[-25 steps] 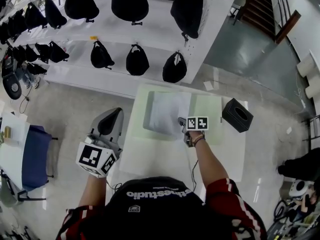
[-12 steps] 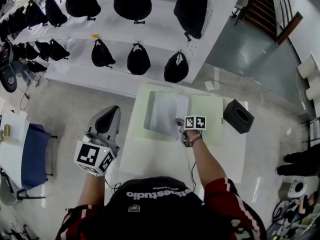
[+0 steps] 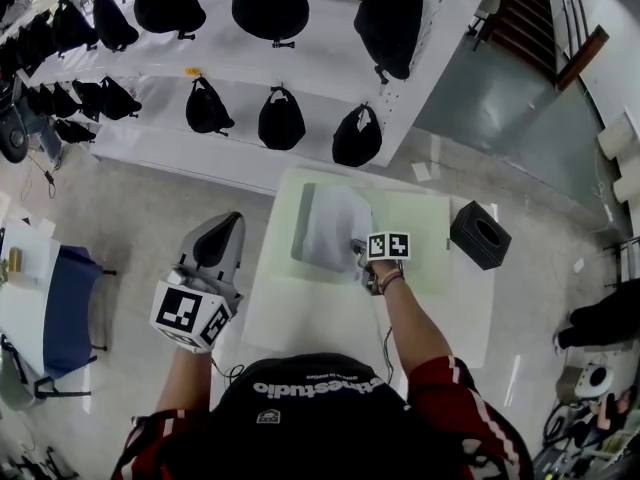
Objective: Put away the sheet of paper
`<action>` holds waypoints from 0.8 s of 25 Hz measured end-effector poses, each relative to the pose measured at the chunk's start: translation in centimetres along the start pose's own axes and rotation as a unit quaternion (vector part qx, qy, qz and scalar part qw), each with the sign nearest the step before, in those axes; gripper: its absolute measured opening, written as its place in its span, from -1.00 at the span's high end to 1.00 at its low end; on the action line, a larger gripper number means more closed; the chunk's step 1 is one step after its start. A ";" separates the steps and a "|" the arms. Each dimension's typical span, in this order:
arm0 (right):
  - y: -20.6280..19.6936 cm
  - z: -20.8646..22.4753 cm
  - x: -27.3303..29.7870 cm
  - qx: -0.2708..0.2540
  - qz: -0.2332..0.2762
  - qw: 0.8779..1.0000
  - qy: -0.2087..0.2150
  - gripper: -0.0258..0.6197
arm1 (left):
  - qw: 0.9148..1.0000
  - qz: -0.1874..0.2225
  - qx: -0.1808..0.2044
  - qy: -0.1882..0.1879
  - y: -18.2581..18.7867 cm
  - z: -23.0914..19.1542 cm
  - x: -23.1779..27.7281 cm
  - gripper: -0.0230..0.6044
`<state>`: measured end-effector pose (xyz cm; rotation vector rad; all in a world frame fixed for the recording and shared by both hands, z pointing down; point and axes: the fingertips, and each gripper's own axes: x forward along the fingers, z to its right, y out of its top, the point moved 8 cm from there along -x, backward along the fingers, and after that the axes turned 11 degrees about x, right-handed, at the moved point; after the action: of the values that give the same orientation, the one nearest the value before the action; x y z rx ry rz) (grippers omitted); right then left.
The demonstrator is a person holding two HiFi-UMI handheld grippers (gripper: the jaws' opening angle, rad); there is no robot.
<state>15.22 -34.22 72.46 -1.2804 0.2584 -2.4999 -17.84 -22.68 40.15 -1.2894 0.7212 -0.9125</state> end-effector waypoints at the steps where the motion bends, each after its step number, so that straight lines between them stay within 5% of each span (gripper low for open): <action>1: -0.1 0.1 0.0 -0.002 -0.002 1.000 -0.003 0.91 | 1.000 -0.001 -0.002 0.001 0.0 0.0 0.0 0.92; 20: 1.0 -3.7 2.4 -0.010 0.005 0.999 0.032 0.91 | 1.000 -0.002 0.000 0.007 -0.5 -1.8 -0.7 0.92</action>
<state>11.10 -36.00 71.85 -1.2044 0.3048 -2.5390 -19.82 -22.95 40.34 -1.2855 0.7295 -0.9266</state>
